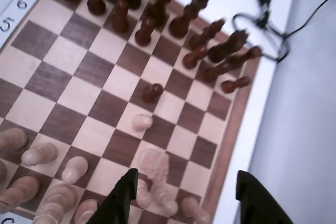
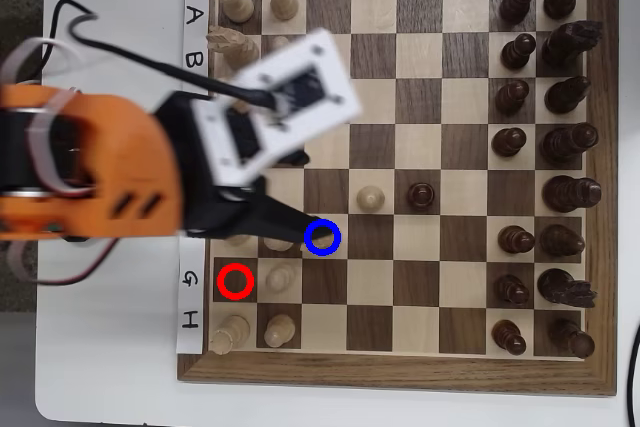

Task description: Move the piece to destination

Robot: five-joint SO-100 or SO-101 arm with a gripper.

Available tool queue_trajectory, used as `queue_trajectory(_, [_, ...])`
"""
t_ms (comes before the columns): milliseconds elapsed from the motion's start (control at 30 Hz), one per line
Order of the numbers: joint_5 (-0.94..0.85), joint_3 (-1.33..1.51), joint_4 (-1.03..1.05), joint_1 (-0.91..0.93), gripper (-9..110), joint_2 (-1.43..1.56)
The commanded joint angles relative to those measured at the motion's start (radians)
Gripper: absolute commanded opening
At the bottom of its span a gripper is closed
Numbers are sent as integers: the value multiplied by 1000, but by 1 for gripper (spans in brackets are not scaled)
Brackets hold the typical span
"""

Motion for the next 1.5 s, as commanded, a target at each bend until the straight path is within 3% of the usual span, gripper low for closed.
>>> queue_trajectory(0, [-31, -118, 15, -12, 18, 75])
queue_trajectory(433, [-152, -531, 35, 163, 0, 112])
queue_trajectory(600, [-287, -606, -6, 364, 0, 126])
queue_trajectory(800, [-397, -603, -43, 750, 0, 140])
queue_trajectory(1067, [-630, -310, -124, 1154, 0, 222])
queue_trajectory(1467, [-916, 301, -291, 1371, 1, 410])
